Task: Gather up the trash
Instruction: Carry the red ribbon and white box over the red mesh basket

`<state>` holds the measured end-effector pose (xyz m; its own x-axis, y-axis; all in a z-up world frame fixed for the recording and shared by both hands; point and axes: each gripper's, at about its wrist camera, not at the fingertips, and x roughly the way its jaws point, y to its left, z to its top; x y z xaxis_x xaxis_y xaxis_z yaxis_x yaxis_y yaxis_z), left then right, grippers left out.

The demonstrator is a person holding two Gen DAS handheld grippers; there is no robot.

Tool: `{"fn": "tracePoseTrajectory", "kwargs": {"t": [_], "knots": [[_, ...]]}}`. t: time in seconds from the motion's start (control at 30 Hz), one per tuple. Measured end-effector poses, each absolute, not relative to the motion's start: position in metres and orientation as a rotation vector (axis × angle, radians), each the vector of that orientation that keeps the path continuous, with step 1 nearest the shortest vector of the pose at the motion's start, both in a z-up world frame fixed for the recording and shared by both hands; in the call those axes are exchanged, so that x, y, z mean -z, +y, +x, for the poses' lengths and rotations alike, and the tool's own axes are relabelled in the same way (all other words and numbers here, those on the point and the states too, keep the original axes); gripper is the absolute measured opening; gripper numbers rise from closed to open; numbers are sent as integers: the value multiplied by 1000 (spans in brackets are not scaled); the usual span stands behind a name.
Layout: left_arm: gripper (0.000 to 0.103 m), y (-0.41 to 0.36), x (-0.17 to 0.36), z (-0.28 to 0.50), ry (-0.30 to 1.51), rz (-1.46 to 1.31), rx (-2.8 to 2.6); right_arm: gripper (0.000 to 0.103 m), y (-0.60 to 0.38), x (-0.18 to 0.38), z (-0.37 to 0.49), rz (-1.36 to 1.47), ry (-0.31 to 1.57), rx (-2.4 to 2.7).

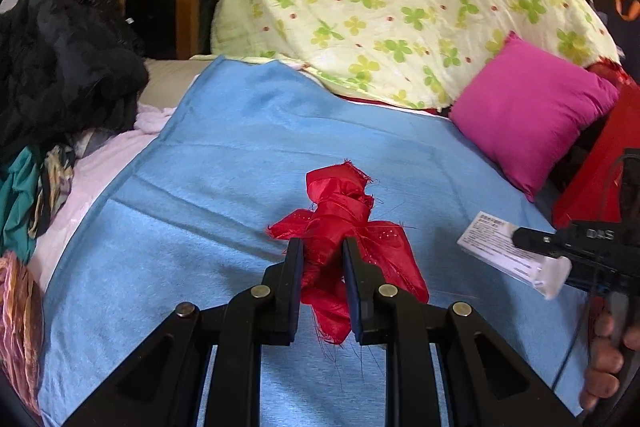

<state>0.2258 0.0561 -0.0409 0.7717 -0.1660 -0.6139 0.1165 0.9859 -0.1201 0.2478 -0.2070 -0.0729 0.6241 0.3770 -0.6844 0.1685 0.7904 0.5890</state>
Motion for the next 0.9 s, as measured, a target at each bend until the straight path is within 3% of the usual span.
{"fn": "tracePoseTrajectory", "kwargs": {"t": [0.9], "knots": [[21, -21, 12, 109, 484, 89, 377, 26, -261, -5, 72, 438, 489, -62]]}}
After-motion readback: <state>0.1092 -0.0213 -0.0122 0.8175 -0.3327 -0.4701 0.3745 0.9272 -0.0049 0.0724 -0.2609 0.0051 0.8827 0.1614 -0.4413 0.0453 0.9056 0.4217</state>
